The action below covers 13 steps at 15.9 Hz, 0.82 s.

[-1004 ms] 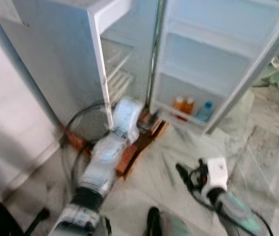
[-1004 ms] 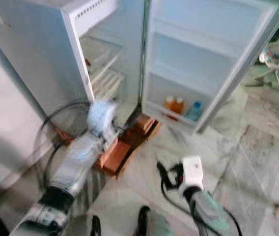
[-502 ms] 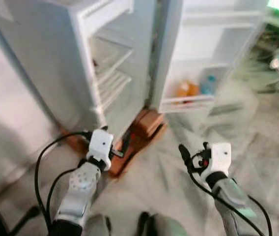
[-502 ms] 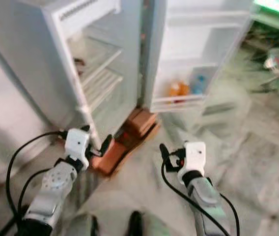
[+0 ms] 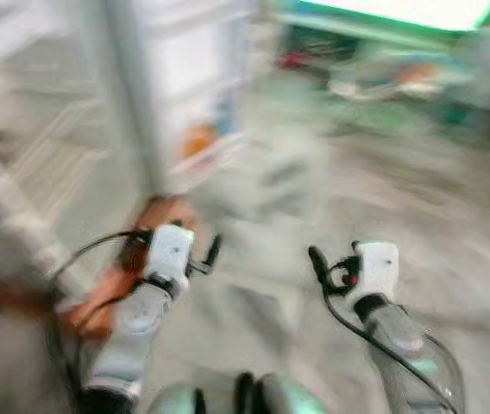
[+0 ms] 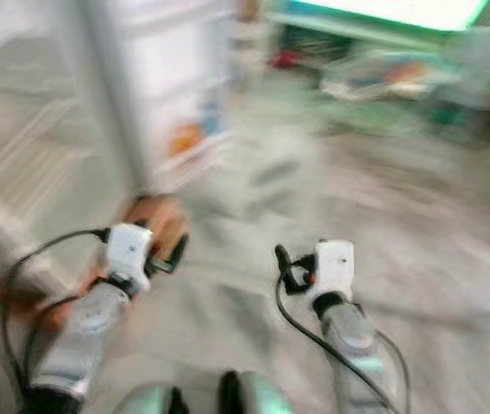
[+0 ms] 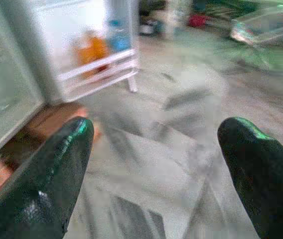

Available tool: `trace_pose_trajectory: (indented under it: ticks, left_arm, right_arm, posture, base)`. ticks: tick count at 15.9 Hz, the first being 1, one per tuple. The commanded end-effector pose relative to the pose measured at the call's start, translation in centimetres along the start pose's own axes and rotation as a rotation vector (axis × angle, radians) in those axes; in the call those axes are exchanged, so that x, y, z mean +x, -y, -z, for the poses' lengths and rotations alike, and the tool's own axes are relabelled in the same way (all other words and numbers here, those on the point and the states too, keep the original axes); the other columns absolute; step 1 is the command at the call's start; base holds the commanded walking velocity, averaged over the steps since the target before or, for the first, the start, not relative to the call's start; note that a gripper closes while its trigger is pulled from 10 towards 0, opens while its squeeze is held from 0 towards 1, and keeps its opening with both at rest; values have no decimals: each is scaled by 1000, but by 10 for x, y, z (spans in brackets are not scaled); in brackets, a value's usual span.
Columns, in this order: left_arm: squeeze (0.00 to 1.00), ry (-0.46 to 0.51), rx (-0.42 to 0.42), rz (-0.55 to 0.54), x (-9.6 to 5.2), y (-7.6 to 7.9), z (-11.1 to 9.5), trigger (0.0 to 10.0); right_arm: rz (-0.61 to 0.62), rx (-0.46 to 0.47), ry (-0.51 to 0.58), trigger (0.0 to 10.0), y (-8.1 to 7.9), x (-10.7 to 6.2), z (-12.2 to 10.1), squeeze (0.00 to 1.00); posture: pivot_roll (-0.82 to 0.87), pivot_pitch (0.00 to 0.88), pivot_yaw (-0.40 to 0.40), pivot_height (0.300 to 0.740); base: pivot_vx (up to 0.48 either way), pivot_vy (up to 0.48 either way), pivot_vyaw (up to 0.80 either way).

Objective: Restocking fridge

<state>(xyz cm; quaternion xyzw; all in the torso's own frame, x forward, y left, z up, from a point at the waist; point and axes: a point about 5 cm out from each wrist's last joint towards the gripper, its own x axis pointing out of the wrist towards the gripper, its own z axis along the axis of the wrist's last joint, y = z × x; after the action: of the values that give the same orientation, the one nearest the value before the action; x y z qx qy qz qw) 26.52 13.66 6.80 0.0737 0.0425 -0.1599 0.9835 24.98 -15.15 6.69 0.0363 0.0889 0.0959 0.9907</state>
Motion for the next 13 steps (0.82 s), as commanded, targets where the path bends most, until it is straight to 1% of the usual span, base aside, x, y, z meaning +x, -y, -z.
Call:
trace_pose_trajectory:
  ticks: [1, 3, 4, 7, 11, 13]
  left_arm:
    - [0, 5, 3, -9, 1, 0, -4, 10000]
    - [0, 21, 10, -9, 1, 0, -13, 10000]
    - [0, 25, 8, -13, 0, 0, -14, 10000]
    - [0, 0, -14, -24, -1, 0, -8, 10000]
    - [0, -9, -35, -39, -2, 2, -8, 10000]
    - [0, -10, -38, -49, 0, 2, -6, 10000]
  right_arm:
    - [7, -13, 14, 10000, 2, 2, -4, 0]
    - [5, -18, 37, 10000, 0, 3, -9, 0]
    - [5, -20, 50, 10000, -1, 3, -11, 0]
    - [26, -15, 69, 10000, 0, 4, -14, 0]
    - [35, -10, 78, 10000, 0, 3, -16, 0]
    - [54, -8, 93, 10000, 2, 3, -18, 0]
  posture:
    - [87, 127, -27, 740]
    - [92, 144, -24, 740]
    - [85, 148, -23, 740]
    - [77, 142, -24, 740]
    - [62, 131, -28, 740]
    - [60, 120, -33, 740]
  base:
    - [337, -307, -800]
    - [366, -274, -800]
    - [424, 0, -800]
    - [465, 0, -800]
    - [480, 0, -800]
    - [480, 0, -800]
